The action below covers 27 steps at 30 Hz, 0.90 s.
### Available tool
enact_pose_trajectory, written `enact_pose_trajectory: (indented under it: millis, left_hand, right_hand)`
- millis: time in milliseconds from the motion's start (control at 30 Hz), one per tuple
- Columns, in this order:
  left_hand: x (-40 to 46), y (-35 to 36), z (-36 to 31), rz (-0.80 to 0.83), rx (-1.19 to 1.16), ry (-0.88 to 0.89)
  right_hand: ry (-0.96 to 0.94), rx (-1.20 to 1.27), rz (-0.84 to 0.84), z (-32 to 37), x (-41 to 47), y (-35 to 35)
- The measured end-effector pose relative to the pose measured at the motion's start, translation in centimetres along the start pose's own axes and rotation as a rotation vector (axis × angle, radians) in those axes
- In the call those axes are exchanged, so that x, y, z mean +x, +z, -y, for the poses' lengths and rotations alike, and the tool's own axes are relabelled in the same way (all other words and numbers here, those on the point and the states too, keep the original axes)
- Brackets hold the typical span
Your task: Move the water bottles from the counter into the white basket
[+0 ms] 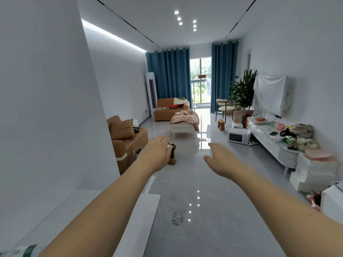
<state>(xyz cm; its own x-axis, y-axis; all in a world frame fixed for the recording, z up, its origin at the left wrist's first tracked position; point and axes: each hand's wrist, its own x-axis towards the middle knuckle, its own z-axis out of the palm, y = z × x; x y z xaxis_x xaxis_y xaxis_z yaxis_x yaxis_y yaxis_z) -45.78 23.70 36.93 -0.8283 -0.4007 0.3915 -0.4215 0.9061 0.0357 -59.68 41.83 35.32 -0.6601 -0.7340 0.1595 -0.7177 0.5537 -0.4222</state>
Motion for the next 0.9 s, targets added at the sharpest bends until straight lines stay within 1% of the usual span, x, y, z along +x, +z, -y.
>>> enact_pose_trajectory:
  millis: [300, 533, 733, 900]
  left_hand:
    - [8.1, 4.6, 2.5, 0.069, 0.014, -0.044]
    - [14.9, 7.1, 7.4, 0.045, -0.003, -0.033]
    - [18.6, 8.7, 12.9, 0.011, -0.038, -0.131]
    - [18.6, 8.9, 17.0, 0.023, 0.027, -0.247]
  right_hand:
    - [-0.047, 0.025, 0.033, -1.3, 11.1, 2.4]
    - [-0.011, -0.017, 0.046, -0.8, 18.9, 3.4]
    - [-0.073, -0.045, 0.043, 1.8, 25.4, 4.7]
    - [-0.167, -0.037, 0.119, 5.0, 30.3, 7.8]
